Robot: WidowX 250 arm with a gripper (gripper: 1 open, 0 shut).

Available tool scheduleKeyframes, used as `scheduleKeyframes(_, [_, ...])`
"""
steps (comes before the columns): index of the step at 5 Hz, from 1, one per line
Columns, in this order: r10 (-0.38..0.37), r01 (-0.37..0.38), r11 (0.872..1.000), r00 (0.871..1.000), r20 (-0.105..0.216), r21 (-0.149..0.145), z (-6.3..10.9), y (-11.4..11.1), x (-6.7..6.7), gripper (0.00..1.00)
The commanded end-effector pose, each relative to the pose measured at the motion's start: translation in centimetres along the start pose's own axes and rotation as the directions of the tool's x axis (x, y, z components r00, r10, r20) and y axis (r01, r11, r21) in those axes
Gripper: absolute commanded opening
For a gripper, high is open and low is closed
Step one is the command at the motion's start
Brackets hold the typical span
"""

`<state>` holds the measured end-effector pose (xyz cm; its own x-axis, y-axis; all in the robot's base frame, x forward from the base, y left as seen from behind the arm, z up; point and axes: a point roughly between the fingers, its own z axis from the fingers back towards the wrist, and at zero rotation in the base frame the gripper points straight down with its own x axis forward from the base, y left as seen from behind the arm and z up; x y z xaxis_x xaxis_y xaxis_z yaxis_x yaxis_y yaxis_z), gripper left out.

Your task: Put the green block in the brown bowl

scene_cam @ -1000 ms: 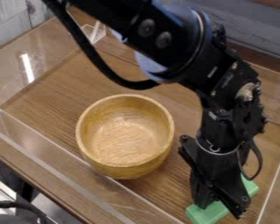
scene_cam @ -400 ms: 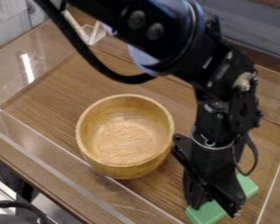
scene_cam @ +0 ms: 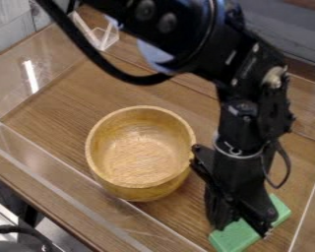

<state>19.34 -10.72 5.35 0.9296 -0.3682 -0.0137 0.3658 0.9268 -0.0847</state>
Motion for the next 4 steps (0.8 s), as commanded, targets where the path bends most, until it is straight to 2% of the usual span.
scheduleKeyframes(1, [0.019,-0.019,1.0,0.998,0.068,-0.008,2.02,0.09,1.14,0.0])
scheduleKeyframes(2, [0.035,-0.035,0.999,0.997,0.073,-0.007,2.73,0.33,1.29,0.0])
scheduleKeyframes(3, [0.028,-0.028,1.0,0.997,0.067,-0.004,2.59,0.44,1.49,0.0])
scheduleKeyframes(4, [0.018,-0.018,1.0,0.997,0.07,-0.001,1.87,0.31,1.6,1.0])
